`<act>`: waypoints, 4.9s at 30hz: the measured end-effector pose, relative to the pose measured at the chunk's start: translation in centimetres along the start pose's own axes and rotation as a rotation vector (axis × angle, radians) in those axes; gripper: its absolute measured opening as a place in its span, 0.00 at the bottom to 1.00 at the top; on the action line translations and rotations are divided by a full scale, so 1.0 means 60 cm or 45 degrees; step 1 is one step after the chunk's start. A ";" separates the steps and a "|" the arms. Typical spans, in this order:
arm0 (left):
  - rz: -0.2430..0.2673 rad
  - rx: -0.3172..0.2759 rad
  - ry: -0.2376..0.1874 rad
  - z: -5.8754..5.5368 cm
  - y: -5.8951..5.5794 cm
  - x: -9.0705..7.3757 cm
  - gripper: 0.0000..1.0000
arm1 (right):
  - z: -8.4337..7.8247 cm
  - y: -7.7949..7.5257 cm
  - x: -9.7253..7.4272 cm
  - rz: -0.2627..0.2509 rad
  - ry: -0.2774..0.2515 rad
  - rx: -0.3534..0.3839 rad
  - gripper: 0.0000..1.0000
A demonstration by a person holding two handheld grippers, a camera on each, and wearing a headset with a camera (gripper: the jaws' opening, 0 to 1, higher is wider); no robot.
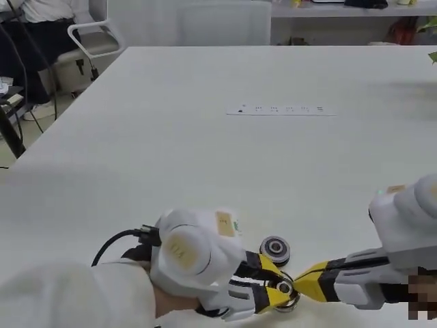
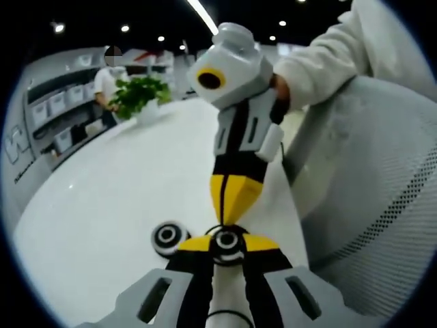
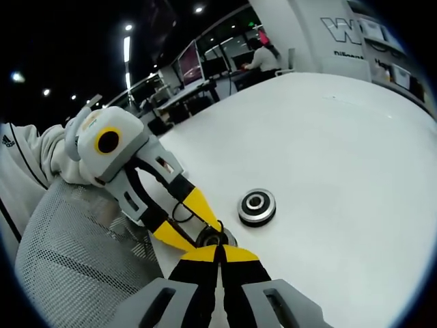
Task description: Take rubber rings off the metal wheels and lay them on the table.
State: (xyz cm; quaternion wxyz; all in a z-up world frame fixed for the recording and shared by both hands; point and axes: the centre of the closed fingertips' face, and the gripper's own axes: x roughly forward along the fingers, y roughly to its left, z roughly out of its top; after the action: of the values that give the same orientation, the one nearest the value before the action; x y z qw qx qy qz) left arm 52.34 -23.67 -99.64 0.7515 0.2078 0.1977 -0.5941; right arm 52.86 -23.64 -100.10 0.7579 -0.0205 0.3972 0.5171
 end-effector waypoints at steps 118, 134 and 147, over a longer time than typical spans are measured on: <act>0.421 -0.371 -0.166 -0.010 -0.029 -0.260 0.92 | 0.086 0.110 0.052 0.137 -0.043 -0.065 0.00; 0.415 -0.375 -0.150 -0.014 -0.030 -0.258 0.91 | 0.039 0.072 0.092 0.081 0.087 -0.068 0.00; 0.413 -0.375 -0.133 -0.017 -0.031 -0.257 0.91 | 0.032 0.053 0.098 0.019 0.108 -0.121 0.05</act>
State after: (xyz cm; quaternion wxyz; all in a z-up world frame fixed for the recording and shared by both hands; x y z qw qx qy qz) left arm 47.15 -10.99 -92.26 0.8688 0.0938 0.2071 -0.4400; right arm 52.28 -16.79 -101.26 0.7347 -0.0756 0.4042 0.5396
